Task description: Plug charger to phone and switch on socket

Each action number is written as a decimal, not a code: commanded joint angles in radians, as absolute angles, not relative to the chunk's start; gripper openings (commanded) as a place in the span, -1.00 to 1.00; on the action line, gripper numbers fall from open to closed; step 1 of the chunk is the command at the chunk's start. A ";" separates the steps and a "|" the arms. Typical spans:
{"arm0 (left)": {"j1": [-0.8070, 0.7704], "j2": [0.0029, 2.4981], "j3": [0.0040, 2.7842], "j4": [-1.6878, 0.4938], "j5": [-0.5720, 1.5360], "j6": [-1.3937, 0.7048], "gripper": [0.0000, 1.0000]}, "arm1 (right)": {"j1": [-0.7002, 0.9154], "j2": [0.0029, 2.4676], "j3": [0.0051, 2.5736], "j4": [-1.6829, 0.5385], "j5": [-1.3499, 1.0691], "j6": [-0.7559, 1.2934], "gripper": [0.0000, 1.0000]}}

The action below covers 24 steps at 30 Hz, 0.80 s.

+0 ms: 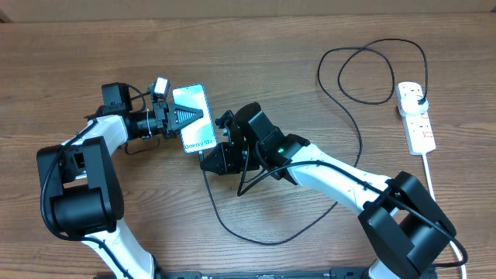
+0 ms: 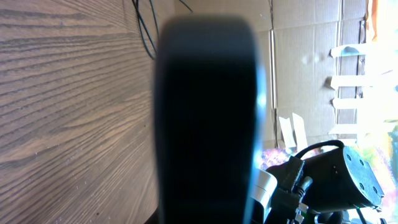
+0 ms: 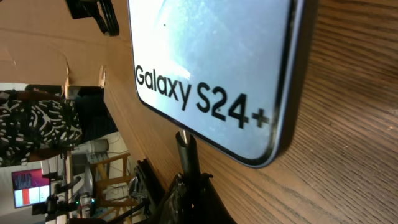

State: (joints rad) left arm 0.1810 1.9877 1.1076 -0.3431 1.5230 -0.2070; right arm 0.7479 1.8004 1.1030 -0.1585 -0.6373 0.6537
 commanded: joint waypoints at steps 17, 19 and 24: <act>0.183 1.952 1.114 -0.351 1.582 -0.186 -0.91 | 0.724 1.805 1.099 -0.152 -0.605 0.656 -0.93; 0.183 1.952 1.114 -0.350 1.582 -0.186 -0.91 | 0.724 1.805 1.099 -0.152 -0.608 0.656 -0.93; 0.183 1.952 1.114 -0.351 1.582 -0.148 -0.92 | 0.724 1.805 1.099 -0.150 -0.608 0.655 -0.93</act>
State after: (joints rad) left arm 0.1810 1.9877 1.1076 -0.3447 1.5269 -0.1978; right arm 0.7403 1.8004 1.1030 -0.1654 -0.6365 0.6548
